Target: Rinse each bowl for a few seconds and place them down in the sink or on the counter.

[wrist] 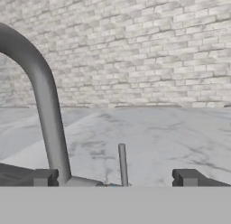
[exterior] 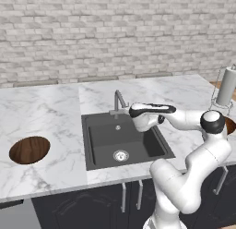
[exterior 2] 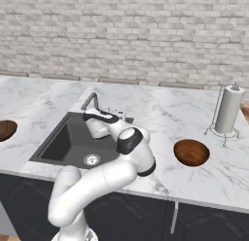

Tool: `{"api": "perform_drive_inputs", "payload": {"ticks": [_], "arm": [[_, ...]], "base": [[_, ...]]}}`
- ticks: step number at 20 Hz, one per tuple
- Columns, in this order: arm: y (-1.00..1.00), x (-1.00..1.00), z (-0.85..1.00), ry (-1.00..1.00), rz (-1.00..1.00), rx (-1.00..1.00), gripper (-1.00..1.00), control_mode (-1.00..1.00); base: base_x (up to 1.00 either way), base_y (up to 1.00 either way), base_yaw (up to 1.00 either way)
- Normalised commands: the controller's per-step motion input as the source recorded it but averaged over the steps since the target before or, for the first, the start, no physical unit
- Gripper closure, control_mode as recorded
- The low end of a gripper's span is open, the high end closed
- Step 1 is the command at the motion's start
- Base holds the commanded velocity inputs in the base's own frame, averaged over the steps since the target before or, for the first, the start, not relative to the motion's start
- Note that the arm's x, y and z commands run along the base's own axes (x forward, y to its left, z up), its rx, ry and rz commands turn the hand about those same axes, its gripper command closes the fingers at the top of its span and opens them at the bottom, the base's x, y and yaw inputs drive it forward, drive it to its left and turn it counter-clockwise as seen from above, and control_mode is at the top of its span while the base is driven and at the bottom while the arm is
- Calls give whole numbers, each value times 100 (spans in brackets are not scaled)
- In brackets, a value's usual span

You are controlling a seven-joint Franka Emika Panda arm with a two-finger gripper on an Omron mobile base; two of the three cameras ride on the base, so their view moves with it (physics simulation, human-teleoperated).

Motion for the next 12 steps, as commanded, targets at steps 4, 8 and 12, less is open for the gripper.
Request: {"api": "perform_drive_inputs", "payload": {"ticks": [4, 8, 12], "arm": [[-2, 35, -1, 0, 0, 1, -100, -100], [0, 28, -4, 0, 0, 0, -100, -100], [0, 23, -7, 0, 0, 0, -100, -100]], "base": [[0, 0, 0], [0, 0, 0], [0, 0, 0]]}}
